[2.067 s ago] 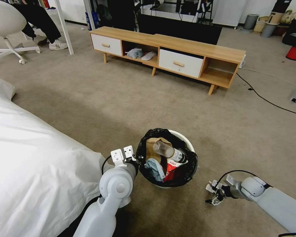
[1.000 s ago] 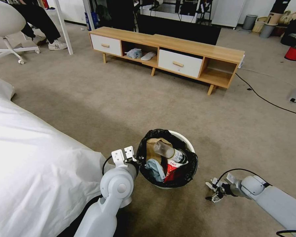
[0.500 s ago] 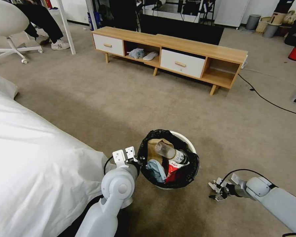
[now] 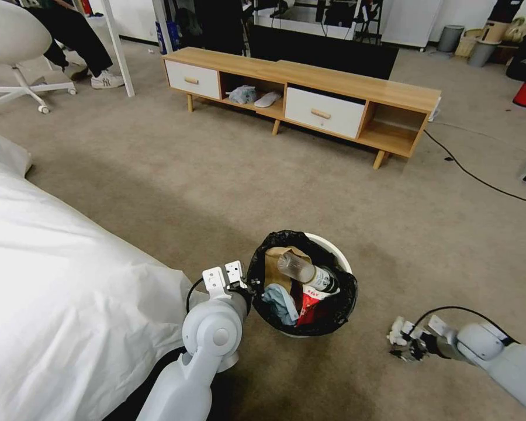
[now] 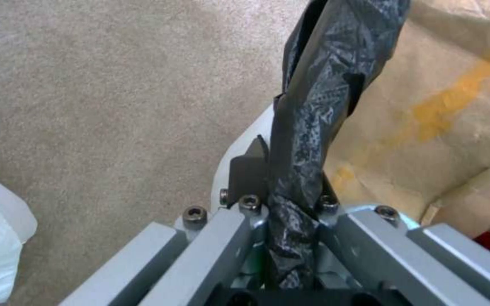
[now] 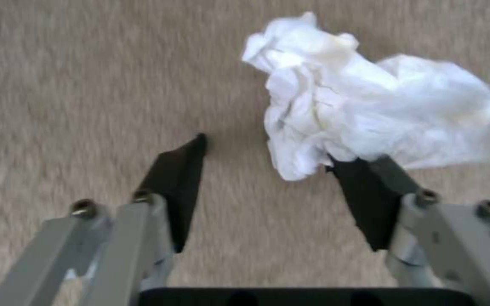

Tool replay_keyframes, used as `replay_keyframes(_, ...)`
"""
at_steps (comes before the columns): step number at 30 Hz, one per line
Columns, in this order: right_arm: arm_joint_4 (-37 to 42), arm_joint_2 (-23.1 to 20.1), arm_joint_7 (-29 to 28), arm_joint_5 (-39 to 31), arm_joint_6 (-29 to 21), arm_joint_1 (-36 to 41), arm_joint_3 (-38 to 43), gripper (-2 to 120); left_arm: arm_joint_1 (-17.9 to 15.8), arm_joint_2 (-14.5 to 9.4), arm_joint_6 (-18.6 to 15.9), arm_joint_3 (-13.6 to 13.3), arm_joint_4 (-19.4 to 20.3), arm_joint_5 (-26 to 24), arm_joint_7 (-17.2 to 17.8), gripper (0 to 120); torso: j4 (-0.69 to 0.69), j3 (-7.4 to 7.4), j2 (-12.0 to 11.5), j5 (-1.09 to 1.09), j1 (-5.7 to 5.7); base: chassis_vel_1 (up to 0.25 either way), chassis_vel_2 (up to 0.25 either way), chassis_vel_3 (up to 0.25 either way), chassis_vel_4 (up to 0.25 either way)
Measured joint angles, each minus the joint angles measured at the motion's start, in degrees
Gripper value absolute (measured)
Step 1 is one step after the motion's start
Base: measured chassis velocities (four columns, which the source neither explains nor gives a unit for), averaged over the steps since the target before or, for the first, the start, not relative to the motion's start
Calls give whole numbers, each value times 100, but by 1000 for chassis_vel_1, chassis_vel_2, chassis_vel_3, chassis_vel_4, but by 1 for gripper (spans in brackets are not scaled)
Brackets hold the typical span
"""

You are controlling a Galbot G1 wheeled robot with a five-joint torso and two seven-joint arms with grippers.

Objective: Pick up the trash bin, then pick up the garbage from the floor and place it into the trash bin.

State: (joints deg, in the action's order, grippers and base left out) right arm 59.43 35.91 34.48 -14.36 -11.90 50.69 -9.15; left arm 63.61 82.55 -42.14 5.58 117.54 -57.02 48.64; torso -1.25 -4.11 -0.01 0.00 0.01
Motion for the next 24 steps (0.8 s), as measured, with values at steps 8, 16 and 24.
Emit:
replay_keyframes(8,205,-199,-59,-46,9,277,229,23,37,22,0,-12,-1,63,-3,1,-2,-1,-1,1,0,0,0,0,0)
replay_keyframes(16,186,-194,-290,-162,31,248,243,0,58,52,0,5,-9,117,-16,1,2,0,0,0,0,0,0,0,0)
replay_keyframes(24,124,-88,-538,-225,60,190,233,0,124,52,0,27,-1,176,-48,1,2,1,1,0,0,0,0,0,0)
